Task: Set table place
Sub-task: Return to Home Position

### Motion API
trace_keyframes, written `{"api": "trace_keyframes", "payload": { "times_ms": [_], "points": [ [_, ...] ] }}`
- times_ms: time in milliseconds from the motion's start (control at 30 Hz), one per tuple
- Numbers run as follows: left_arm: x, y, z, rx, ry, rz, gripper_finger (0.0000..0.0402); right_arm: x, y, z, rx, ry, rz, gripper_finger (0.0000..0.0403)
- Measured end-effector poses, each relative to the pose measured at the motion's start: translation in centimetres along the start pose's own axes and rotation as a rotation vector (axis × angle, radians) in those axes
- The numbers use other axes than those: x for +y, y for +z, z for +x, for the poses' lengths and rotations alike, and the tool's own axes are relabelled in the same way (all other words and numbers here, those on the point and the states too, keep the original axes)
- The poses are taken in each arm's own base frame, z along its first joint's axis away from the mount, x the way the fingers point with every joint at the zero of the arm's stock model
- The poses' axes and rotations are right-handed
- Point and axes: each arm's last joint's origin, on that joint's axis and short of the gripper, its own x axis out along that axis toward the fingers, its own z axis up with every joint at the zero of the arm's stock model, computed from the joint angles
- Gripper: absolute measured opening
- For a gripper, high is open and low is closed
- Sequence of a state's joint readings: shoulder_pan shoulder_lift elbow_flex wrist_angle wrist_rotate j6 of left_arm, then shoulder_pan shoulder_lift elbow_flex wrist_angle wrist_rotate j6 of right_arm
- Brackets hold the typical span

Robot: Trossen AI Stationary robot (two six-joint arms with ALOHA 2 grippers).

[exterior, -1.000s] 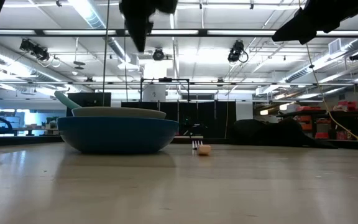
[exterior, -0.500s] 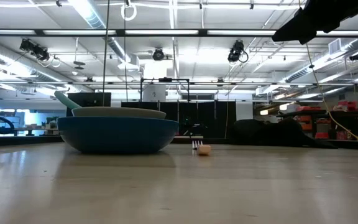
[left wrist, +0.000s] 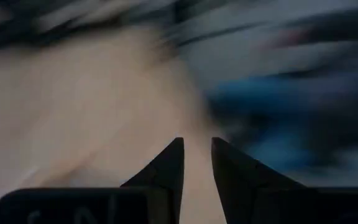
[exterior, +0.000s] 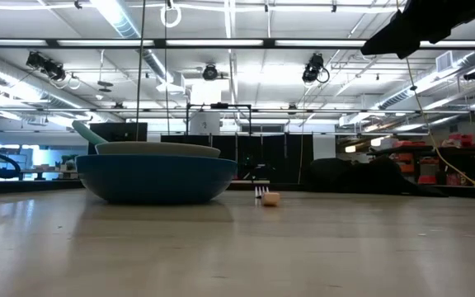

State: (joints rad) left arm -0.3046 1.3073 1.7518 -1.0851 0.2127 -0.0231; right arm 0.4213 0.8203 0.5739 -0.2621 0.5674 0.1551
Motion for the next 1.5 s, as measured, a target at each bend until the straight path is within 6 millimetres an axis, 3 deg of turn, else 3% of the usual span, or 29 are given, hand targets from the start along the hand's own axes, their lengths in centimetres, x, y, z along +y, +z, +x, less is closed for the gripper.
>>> {"api": "trace_keyframes", "payload": {
  "times_ms": [133,200,300,367,467,533,633,767,900,1000,1200,1333,1500],
  "points": [
    [-1.3,0.4,3.0,-0.344,-0.830,0.337,0.0083,0.0,0.0,0.0,0.000,-0.001,0.000,0.0089],
    [-1.0,0.1,3.8,-0.408,-0.992,0.409,0.0083,0.0,0.0,0.0,0.001,0.000,0.000,0.0089],
    [1.4,-0.2,4.6,-0.429,-0.817,0.336,0.0087,0.0,0.0,0.0,0.000,0.000,0.000,0.0089],
    [3.7,-0.8,5.0,-0.420,-0.647,0.280,0.0091,0.0,0.0,0.0,0.000,-0.001,0.000,0.0089],
    [7.3,-2.3,5.0,-0.398,-0.523,0.238,0.0094,0.0,0.0,0.0,0.000,0.000,0.000,0.0089],
    [9.3,-3.9,4.2,-0.369,-0.486,0.197,0.0094,0.0,0.0,0.0,0.000,0.000,0.000,0.0089],
    [10.6,-6.2,1.6,-0.358,-0.405,0.164,0.0090,0.0,0.0,0.0,0.000,-0.001,0.000,0.0089],
    [10.3,-9.2,-1.3,-0.366,-0.249,0.126,0.0084,0.0,0.0,0.0,0.002,0.000,-0.001,0.0089],
    [7.9,-11.6,-3.6,-0.418,-0.062,0.141,0.0083,0.0,0.0,0.0,0.001,-0.001,0.000,0.0089],
    [5.8,-14.0,-4.5,-0.496,-0.015,0.187,0.0087,0.0,0.0,0.0,0.002,0.000,-0.001,0.0089],
    [2.5,-19.5,-5.5,-0.646,0.131,0.190,0.0090,0.0,0.0,0.0,0.002,0.000,-0.001,0.0089],
    [1.8,-22.3,-5.6,-0.710,0.361,0.136,0.0084,0.0,0.0,0.0,0.002,-0.001,-0.001,0.0089],
    [2.4,-23.8,-5.7,-0.732,0.696,0.016,0.0081,0.0,0.0,0.0,0.001,0.000,-0.001,0.0089]
  ]
}}
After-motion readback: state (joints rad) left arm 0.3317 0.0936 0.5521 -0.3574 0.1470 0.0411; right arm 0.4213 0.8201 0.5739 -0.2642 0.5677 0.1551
